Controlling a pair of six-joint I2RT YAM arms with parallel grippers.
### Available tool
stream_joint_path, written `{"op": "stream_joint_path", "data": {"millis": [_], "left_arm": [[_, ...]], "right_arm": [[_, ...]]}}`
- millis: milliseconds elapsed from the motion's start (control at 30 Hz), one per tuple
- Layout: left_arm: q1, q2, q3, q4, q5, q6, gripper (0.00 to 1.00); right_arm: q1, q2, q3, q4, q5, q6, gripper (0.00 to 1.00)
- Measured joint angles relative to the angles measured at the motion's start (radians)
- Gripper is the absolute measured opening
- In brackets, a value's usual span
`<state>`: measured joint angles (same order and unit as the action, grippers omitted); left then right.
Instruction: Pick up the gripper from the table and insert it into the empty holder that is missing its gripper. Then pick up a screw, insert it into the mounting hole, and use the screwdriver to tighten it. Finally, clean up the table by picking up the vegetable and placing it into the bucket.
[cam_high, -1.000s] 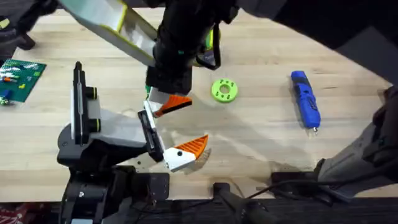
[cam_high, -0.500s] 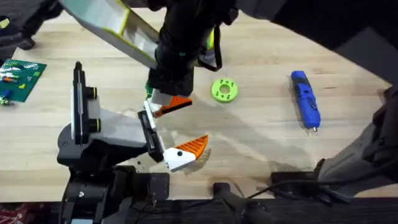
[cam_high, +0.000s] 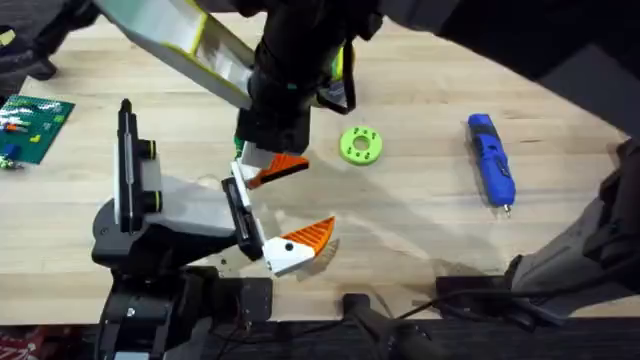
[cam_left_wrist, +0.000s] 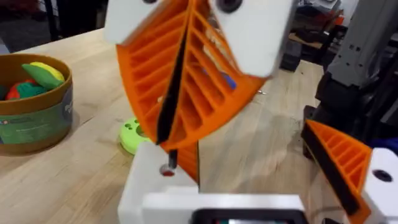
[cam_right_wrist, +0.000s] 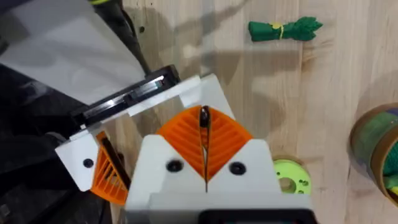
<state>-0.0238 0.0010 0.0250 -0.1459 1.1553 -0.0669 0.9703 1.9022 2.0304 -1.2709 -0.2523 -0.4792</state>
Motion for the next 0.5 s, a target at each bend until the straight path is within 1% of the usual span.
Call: {"op": "stream_joint_path", "data": {"millis": [500], "left_arm": [[0.0,0.0,0.0,0.0,0.0,0.0,0.986]], "right_arm": [[0.0,0.0,-0.025,0.015,0.0,0.0,0.009]]}}
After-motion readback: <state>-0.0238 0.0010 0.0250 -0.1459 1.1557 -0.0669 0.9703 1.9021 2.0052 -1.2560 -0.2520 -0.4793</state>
